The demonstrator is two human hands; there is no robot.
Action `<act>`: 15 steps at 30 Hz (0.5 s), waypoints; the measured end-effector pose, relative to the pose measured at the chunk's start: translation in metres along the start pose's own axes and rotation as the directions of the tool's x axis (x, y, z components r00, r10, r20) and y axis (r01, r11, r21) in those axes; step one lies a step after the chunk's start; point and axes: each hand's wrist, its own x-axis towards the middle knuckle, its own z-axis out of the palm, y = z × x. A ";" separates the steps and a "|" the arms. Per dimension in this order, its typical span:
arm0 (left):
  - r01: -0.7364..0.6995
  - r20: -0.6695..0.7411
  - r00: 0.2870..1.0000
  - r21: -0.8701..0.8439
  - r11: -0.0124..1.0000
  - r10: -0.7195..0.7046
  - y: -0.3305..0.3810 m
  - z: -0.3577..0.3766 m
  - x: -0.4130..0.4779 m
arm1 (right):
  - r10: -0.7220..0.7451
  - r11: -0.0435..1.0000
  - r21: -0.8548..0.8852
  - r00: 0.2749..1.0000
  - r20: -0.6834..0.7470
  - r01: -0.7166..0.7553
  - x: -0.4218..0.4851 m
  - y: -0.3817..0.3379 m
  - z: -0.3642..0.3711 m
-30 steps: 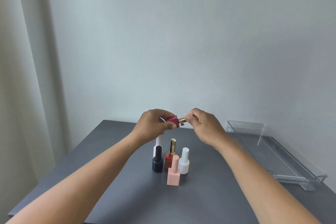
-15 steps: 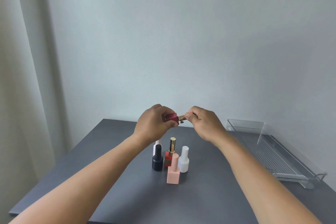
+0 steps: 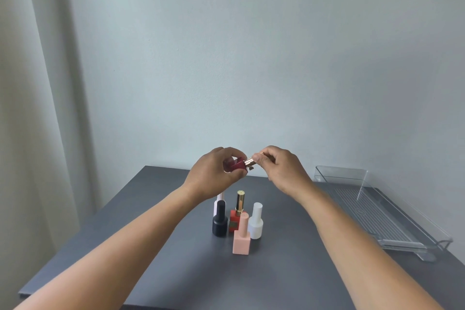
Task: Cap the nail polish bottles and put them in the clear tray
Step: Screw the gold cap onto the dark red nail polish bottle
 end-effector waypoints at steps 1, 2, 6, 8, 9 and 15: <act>0.006 0.007 1.000 -0.020 1.000 -0.006 -0.001 -0.001 -0.002 | 0.000 1.000 0.015 1.000 -0.002 0.000 0.000 -0.001 0.000; 0.015 0.012 1.000 -0.042 0.999 -0.014 -0.001 -0.001 -0.003 | -0.002 1.000 0.030 1.000 -0.004 0.002 -0.001 -0.003 0.000; 0.043 -0.005 0.999 -0.114 0.993 -0.043 -0.003 -0.006 -0.008 | -0.026 0.998 0.054 1.000 0.003 0.026 -0.003 -0.011 0.002; 0.042 -0.003 0.999 -0.133 0.990 -0.043 -0.004 -0.009 -0.010 | -0.035 0.998 0.057 0.999 0.004 0.034 -0.004 -0.016 0.003; 0.042 0.000 0.999 -0.149 0.988 -0.043 -0.004 -0.012 -0.012 | -0.035 0.997 0.063 0.999 0.004 0.035 -0.005 -0.017 0.004; 0.089 0.035 0.996 -0.265 0.960 -0.083 -0.008 -0.021 -0.030 | -0.020 0.972 0.234 1.000 0.015 0.016 -0.017 -0.026 0.008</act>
